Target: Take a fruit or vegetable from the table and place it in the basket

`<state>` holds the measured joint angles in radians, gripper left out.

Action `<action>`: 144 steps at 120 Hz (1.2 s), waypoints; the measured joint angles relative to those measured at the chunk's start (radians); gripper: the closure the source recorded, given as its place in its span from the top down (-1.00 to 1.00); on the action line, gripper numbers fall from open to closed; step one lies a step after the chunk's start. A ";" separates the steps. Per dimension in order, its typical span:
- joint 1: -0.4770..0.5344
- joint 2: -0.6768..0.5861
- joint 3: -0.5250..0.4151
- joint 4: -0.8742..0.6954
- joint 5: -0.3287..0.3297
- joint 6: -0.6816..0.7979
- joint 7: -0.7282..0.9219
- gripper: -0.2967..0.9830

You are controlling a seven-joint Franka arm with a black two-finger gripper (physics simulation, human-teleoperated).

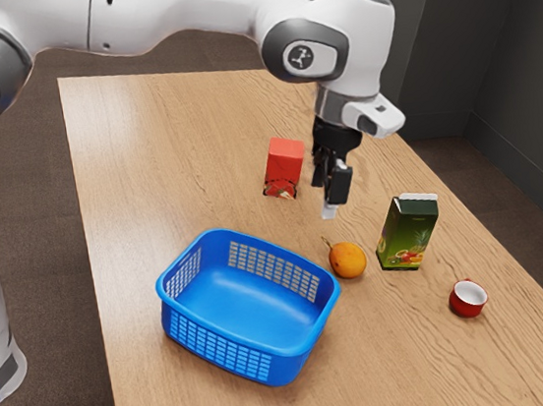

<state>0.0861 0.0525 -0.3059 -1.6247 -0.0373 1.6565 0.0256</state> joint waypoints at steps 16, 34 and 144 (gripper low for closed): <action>0.021 0.025 -0.002 -0.001 0.008 0.041 0.039 0.53; 0.024 0.038 -0.002 -0.004 0.006 0.073 0.083 0.53; 0.022 0.189 -0.001 -0.053 -0.024 0.236 0.282 0.53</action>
<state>0.1079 0.2419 -0.3068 -1.6775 -0.0614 1.8926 0.3076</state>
